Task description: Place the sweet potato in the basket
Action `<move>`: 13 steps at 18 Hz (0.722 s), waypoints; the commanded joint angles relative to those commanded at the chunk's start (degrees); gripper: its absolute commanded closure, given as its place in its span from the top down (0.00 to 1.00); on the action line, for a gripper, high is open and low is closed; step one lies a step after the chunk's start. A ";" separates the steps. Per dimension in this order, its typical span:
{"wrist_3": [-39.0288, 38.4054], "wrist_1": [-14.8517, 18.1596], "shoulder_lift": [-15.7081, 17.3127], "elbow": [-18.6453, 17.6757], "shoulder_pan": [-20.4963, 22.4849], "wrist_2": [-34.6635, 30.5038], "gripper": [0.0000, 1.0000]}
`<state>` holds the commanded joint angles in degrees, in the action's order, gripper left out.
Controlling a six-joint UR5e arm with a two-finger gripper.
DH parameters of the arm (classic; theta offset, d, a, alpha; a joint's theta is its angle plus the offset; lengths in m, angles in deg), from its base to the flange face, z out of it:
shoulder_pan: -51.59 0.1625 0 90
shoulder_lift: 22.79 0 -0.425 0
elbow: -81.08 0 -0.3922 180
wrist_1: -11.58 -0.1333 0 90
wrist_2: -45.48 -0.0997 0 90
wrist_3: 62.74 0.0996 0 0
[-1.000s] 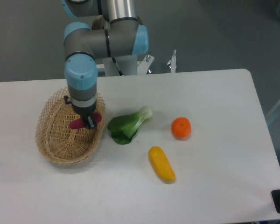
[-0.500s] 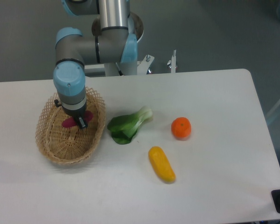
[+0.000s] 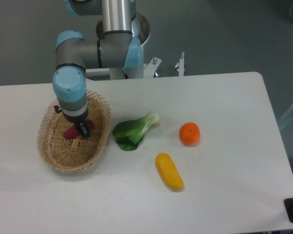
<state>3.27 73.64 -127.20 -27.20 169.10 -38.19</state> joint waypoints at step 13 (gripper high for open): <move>13.26 -0.62 3.17 3.78 17.74 -7.74 1.00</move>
<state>16.52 73.02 -124.04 -23.42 186.84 -45.93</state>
